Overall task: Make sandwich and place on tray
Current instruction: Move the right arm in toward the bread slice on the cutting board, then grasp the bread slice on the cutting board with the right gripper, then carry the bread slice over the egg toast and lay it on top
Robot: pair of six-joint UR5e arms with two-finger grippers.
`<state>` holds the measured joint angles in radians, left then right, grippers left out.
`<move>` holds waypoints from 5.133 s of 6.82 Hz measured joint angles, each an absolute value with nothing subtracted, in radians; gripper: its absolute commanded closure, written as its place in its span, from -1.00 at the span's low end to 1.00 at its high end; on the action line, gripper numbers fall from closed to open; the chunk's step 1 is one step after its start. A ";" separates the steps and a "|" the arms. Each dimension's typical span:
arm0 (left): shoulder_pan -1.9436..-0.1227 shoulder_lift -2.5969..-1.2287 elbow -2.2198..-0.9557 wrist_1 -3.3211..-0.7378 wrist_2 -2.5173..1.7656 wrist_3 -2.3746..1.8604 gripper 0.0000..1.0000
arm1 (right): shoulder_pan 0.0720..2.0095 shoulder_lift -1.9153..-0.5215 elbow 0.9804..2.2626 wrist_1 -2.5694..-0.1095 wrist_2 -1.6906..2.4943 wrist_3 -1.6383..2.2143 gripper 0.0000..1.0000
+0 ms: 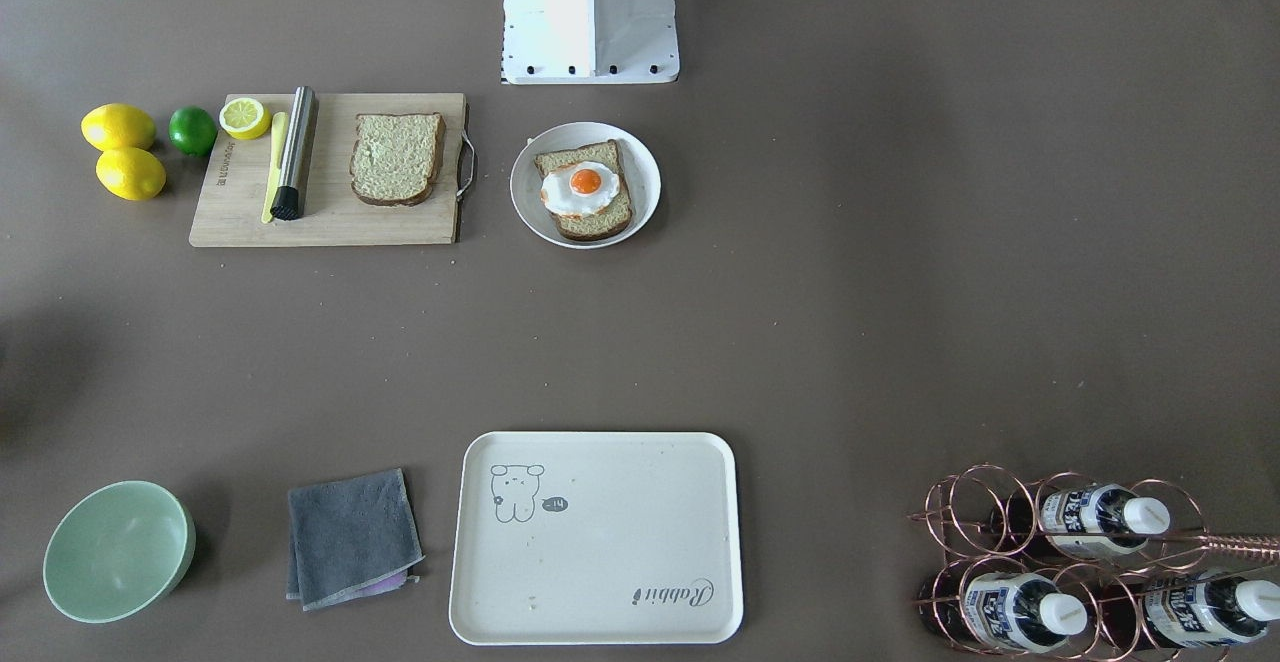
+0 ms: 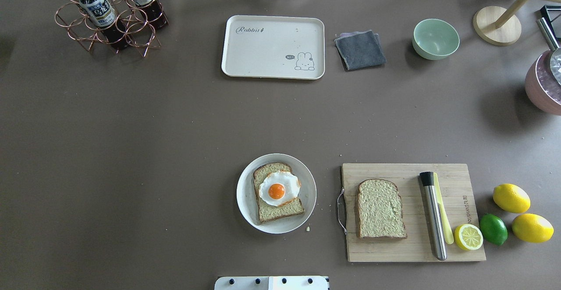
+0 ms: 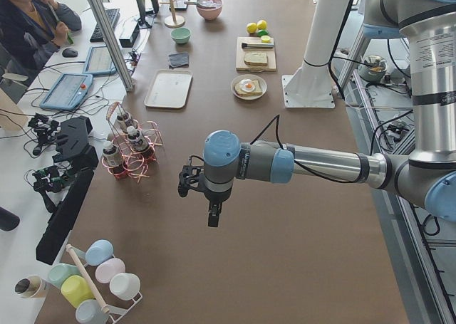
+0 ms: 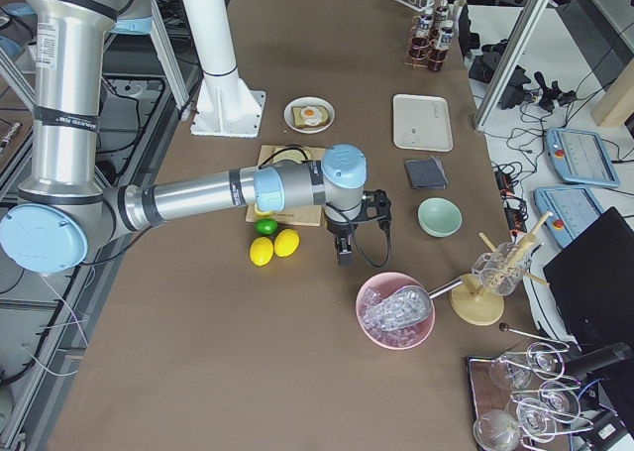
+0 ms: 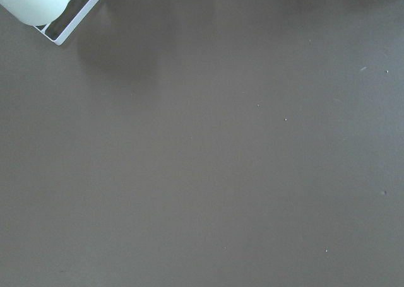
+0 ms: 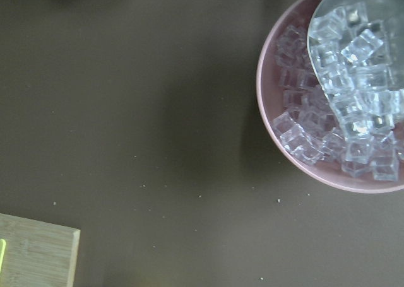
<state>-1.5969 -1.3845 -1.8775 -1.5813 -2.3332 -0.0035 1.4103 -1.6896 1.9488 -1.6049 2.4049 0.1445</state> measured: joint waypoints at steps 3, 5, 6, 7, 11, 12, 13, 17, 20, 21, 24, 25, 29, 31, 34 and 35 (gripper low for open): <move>-1.585 -1.384 -1.885 -1.583 -2.340 -0.014 -0.96 | 1.158 -1.627 2.066 -1.525 2.437 0.582 -1.00; -1.549 -1.380 -1.900 -1.584 -2.344 -0.026 -0.96 | 0.968 -1.624 2.081 -1.311 2.340 0.900 -1.00; -1.535 -1.378 -1.904 -1.585 -2.345 -0.047 -0.96 | 0.864 -1.625 2.083 -1.233 2.263 1.024 -0.79; -1.529 -1.379 -1.906 -1.586 -2.344 -0.059 -0.96 | 0.768 -1.627 2.083 -1.177 2.199 1.122 -0.63; -1.526 -1.379 -1.902 -1.585 -2.344 -0.070 -0.96 | 0.487 -1.626 2.071 -1.109 1.998 1.333 -0.34; -1.526 -1.378 -1.901 -1.585 -2.344 -0.071 -0.96 | 0.447 -1.623 2.049 -1.082 1.957 1.350 -0.32; -1.526 -1.378 -1.900 -1.585 -2.345 -0.072 -0.96 | 0.427 -1.623 2.018 -1.038 1.936 1.356 -0.27; -1.526 -1.376 -1.898 -1.585 -2.344 -0.073 -0.96 | 0.417 -1.634 1.983 -0.994 1.920 1.359 1.00; -1.526 -1.372 -1.896 -1.585 -2.344 -0.072 -0.96 | 0.433 -1.620 2.000 -0.993 1.947 1.359 1.00; -1.526 -1.372 -1.898 -1.585 -2.345 -0.072 -0.96 | 0.463 -1.597 2.026 -0.993 1.991 1.359 1.00; -1.521 -1.372 -1.900 -1.585 -2.346 -0.072 -0.96 | 0.498 -1.381 1.996 -0.992 2.056 1.397 1.00; -1.519 -1.373 -1.901 -1.586 -2.347 -0.073 -0.96 | 0.486 -1.299 1.944 -0.992 2.057 1.401 1.00; -1.519 -1.375 -1.902 -1.586 -2.347 -0.072 -0.96 | 0.457 -1.141 1.784 -0.994 2.058 1.231 1.00; -1.519 -1.372 -1.903 -1.585 -2.369 -0.073 -0.96 | 0.454 -1.135 1.738 -0.993 2.062 1.178 1.00; -1.519 -1.365 -1.902 -1.586 -2.377 -0.072 -0.96 | 0.444 -1.132 1.716 -0.981 2.070 1.180 1.00; -1.519 -1.362 -1.902 -1.586 -2.378 -0.072 -0.96 | 0.442 -1.132 1.716 -0.977 2.070 1.182 1.00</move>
<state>-1.5187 -1.3622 -1.9023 -1.5859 -2.3776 -0.0722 0.4418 -1.1321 1.7156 -0.9773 2.0703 1.1816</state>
